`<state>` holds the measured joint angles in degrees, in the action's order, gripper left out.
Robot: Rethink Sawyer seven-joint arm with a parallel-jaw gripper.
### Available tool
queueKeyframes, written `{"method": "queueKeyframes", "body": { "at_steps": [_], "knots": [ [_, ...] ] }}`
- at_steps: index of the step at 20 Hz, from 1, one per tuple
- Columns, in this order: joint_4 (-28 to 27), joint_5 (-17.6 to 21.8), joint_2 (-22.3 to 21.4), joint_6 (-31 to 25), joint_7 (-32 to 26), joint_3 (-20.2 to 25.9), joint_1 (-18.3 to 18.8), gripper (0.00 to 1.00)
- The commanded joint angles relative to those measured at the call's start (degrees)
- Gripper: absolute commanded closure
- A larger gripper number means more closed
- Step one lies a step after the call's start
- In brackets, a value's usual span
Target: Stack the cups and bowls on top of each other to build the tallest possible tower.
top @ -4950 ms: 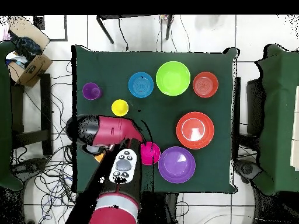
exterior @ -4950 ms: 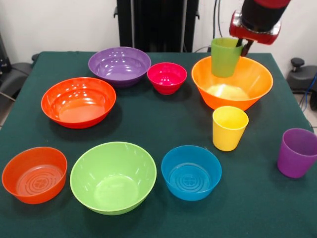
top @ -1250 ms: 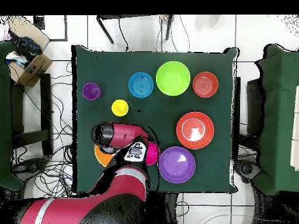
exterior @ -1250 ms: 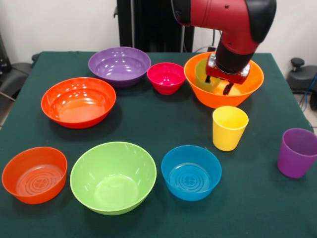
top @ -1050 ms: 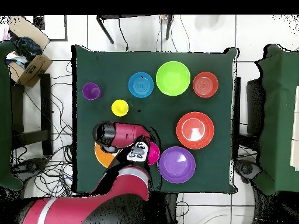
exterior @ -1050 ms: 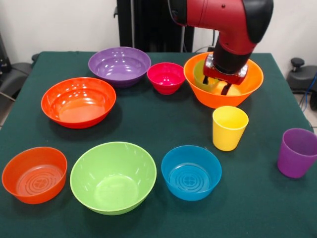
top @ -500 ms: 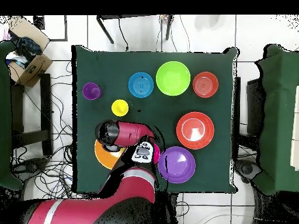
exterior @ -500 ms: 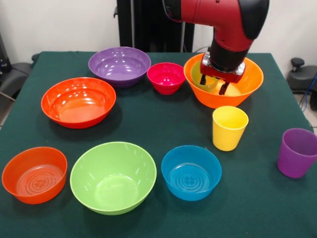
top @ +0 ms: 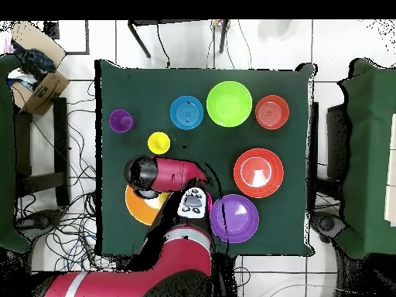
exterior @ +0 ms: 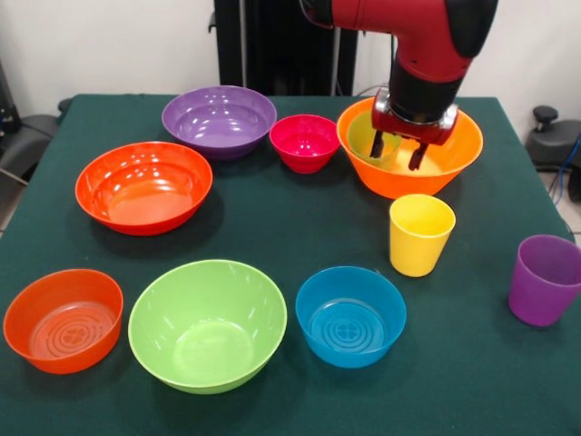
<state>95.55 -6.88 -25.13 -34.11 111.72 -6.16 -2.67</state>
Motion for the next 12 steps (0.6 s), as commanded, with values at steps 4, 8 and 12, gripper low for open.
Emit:
{"method": "queueKeyframes", "body": {
  "at_steps": [4,8,12],
  "knots": [
    [4.13,4.75,-3.79,-7.65,-4.62,8.07,2.61,0.0],
    [4.68,5.51,-4.86,-8.93,-4.74,8.43,2.93,0.0],
    [4.66,6.27,-4.89,-8.62,-4.41,8.6,3.07,0.0]
  ]
}}
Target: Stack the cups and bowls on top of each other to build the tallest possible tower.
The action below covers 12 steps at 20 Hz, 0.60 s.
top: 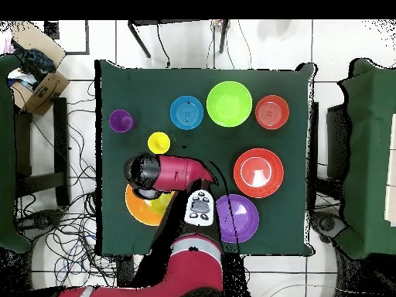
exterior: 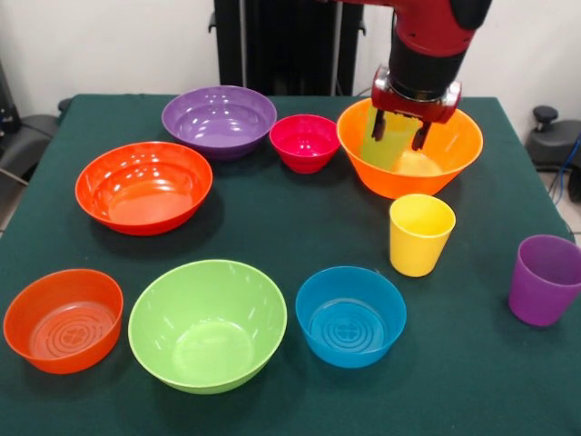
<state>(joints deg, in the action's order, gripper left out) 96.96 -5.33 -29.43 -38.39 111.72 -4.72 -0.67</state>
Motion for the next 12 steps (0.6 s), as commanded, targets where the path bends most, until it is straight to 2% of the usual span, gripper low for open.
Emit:
{"method": "queueKeyframes", "body": {
  "at_steps": [1,6,12],
  "knots": [
    [3.21,4.89,-0.53,-4.11,-4.27,7.16,1.05,0.0],
    [2.55,5.56,0.25,-2.5,-3.57,7.38,1.01,0.0],
    [4.78,5.11,-3.2,-3.37,-2.98,8.49,0.96,0.0]
  ]
}}
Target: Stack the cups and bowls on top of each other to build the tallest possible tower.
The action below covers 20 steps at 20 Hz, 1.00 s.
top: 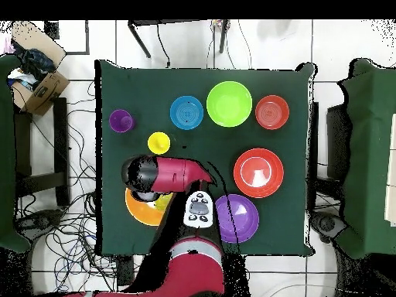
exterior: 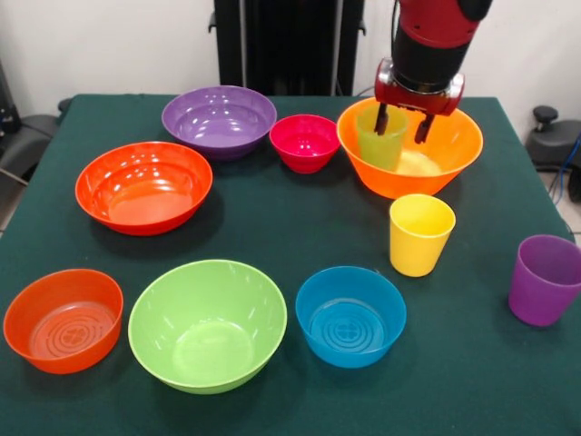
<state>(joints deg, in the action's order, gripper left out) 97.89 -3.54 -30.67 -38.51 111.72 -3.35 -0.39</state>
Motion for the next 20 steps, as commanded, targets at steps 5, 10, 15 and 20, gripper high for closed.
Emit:
{"method": "queueKeyframes", "body": {
  "at_steps": [5,10,15,20],
  "knots": [
    [3.79,2.94,-2.58,-2.74,-2.37,7.86,0.88,0.0],
    [2.28,1.63,-4.03,-2.86,-1.44,8.99,1.1,0.0],
    [-0.99,1.32,-3.58,-0.43,-0.32,9.36,0.97,0.0],
    [-8.52,2.32,-0.16,2.51,2.9,7.15,-1.64,0.0]
  ]
}}
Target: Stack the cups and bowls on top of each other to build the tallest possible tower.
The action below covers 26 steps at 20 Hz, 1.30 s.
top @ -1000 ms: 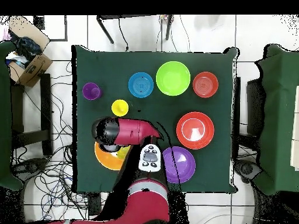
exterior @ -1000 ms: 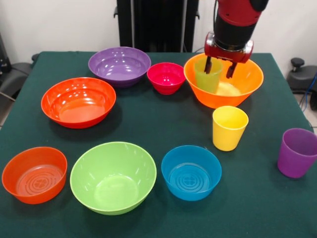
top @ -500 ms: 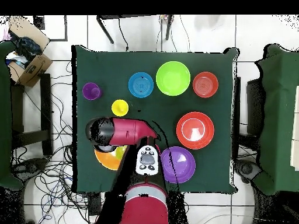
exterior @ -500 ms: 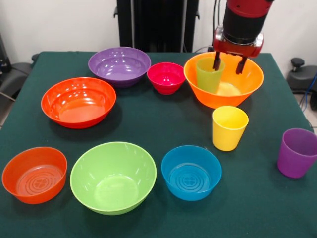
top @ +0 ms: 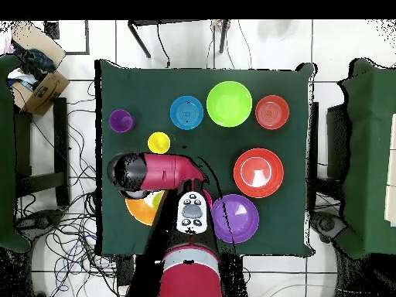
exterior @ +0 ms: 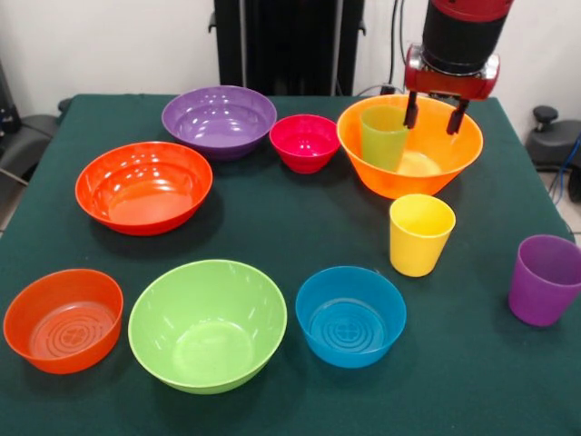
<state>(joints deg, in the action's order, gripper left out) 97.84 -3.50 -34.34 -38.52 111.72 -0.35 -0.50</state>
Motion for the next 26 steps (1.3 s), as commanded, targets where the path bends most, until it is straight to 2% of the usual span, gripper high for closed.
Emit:
{"method": "queueKeyframes", "body": {
  "at_steps": [1,4,9,15,18,26],
  "knots": [
    [-9.31,2.31,4.07,3.9,3.73,3.69,-2.05,0.0],
    [-11.91,2.97,4.73,6.18,5.33,2.13,-3.94,0.0],
    [-17.39,4.59,6.29,6.08,4.73,-0.19,-5.66,0.0],
    [-22.79,3.68,7.43,3.12,1.02,1.09,-3.87,0.0],
    [-26.09,4.44,8.57,0.82,1.48,-0.73,-4.22,0.0],
    [-32.6,5.43,13.37,0.03,-0.09,-2.12,-2.84,0.0]
  ]
}}
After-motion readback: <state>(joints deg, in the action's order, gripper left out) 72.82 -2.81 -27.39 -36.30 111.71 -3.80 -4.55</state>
